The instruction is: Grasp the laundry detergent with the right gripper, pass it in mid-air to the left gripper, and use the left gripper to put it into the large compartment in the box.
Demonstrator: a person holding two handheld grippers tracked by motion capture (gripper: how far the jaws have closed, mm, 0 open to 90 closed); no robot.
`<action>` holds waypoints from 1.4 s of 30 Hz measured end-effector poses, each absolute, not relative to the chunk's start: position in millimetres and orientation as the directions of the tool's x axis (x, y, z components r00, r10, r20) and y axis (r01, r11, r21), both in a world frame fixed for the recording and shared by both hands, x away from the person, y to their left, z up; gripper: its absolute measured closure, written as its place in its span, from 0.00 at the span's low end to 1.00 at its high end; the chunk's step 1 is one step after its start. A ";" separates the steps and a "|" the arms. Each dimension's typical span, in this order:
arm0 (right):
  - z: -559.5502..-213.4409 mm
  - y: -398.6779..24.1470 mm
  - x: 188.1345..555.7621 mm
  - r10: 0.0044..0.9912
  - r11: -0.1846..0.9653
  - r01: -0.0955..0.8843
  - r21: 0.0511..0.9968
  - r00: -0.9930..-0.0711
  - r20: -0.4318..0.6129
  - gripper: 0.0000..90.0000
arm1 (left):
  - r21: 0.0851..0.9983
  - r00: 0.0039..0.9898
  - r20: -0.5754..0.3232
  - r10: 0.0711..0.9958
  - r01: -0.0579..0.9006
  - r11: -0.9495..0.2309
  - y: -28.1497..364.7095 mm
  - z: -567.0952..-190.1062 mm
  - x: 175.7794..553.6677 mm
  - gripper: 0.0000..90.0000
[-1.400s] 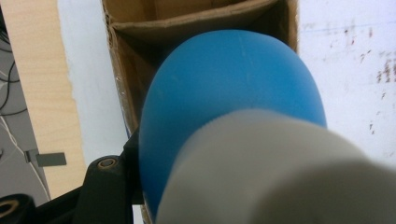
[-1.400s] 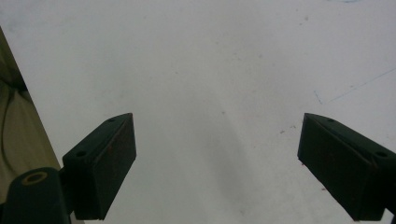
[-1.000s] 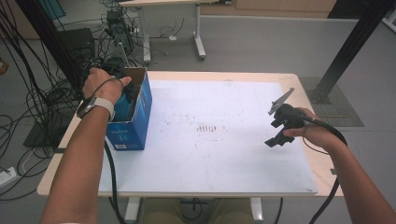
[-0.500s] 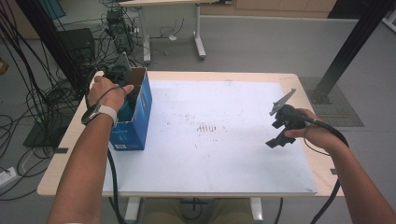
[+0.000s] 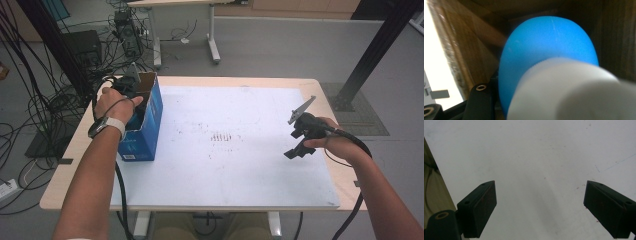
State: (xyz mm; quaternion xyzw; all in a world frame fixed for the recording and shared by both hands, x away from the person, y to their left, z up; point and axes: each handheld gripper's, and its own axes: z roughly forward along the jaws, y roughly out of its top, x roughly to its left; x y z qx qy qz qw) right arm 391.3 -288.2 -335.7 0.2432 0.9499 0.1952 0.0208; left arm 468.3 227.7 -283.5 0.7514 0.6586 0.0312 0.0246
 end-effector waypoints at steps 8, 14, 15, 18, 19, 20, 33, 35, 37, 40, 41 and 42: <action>-336.0 -288.1 390.3 0.475 0.803 0.459 0.380 -0.878 0.058 0.12 | 0.068 0.135 0.015 0.991 0.988 -0.135 228.8 -284.3 467.9 0.45; -335.1 -288.0 390.1 0.471 0.805 0.454 0.381 -0.880 0.054 0.12 | 0.066 0.135 0.015 0.991 0.988 -0.136 229.2 -284.5 467.3 0.45; -335.1 -288.1 390.1 0.471 0.805 0.454 0.381 -0.880 0.053 0.12 | 0.067 0.135 0.015 0.991 0.989 -0.135 229.4 -284.5 467.2 0.45; -335.5 -288.1 389.7 0.472 0.805 0.455 0.382 -0.880 0.055 0.12 | 0.067 0.134 0.015 0.991 0.989 -0.135 229.7 -284.8 467.1 0.45; -335.7 -288.1 389.7 0.472 0.804 0.456 0.382 -0.880 0.055 0.12 | 0.067 0.137 0.016 0.990 0.988 -0.138 229.5 -284.9 467.1 0.45; -335.8 -288.0 389.5 0.474 0.804 0.458 0.380 -0.879 0.056 0.12 | 0.066 0.137 0.016 0.990 0.988 -0.138 229.5 -284.8 467.1 0.45; -336.0 -287.5 389.9 0.473 0.804 0.456 0.382 -0.879 0.055 0.12 | 0.064 0.137 0.024 0.990 0.988 -0.138 229.8 -285.3 467.2 0.45; -336.1 -287.7 390.0 0.473 0.805 0.456 0.380 -0.879 0.055 0.12 | 0.063 0.136 0.024 0.990 0.988 -0.138 229.8 -285.5 467.2 0.45; -336.3 -287.7 390.1 0.472 0.805 0.456 0.380 -0.880 0.055 0.12 | 0.063 0.137 0.025 0.990 0.988 -0.138 229.7 -285.5 467.2 0.45; -336.4 -287.7 390.3 0.471 0.806 0.454 0.380 -0.880 0.053 0.12 | 0.063 0.134 0.024 0.991 0.989 -0.135 229.3 -285.5 467.0 0.45; -336.5 -287.5 390.2 0.471 0.806 0.454 0.380 -0.881 0.054 0.12 | 0.063 0.134 0.024 0.991 0.989 -0.135 229.2 -285.5 467.0 0.45; -336.5 -287.6 390.3 0.469 0.808 0.452 0.378 -0.882 0.052 0.12 | 0.064 0.134 0.024 0.991 0.989 -0.135 229.2 -285.6 467.0 0.45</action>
